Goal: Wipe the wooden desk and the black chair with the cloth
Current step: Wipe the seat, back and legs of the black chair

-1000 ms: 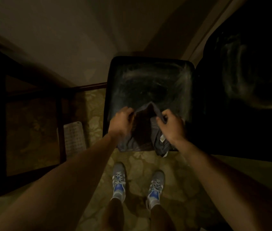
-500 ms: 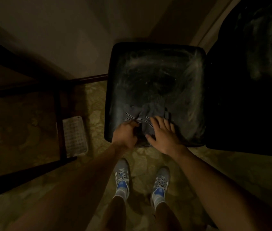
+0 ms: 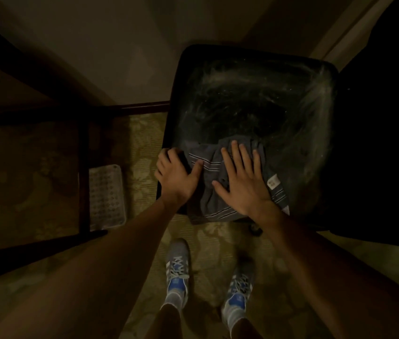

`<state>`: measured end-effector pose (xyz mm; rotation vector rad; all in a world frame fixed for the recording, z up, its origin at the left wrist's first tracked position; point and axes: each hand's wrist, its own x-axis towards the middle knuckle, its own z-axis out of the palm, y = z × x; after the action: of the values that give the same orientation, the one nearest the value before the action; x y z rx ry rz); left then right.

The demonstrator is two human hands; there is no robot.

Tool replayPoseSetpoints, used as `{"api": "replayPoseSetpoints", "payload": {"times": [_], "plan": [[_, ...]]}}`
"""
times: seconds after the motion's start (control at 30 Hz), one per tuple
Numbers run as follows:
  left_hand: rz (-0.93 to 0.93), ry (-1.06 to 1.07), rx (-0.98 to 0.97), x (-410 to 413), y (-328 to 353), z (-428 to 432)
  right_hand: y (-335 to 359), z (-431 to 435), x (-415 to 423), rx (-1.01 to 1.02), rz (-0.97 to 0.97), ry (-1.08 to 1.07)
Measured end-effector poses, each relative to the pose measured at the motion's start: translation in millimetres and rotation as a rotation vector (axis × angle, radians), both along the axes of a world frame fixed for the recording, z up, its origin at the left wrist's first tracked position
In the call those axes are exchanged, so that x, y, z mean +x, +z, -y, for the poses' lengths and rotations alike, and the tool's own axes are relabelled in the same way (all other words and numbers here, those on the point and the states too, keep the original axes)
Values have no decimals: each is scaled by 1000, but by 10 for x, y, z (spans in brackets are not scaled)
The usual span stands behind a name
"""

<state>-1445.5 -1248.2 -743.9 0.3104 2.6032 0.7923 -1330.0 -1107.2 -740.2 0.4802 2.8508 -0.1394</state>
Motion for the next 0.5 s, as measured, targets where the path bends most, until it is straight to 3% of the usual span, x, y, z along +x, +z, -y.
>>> {"api": "replayPoseSetpoints", "payload": {"times": [0.13,0.27,0.5], "plan": [[60,17,35,-168,-103,9,-116,105,-34,54,-18,-6],[150,166,74,-140,-137,-30,-152,117,-40,73,-28,-15],[484,376,105,-399,-102,81,-153,204,-167,72,-47,-64]]}}
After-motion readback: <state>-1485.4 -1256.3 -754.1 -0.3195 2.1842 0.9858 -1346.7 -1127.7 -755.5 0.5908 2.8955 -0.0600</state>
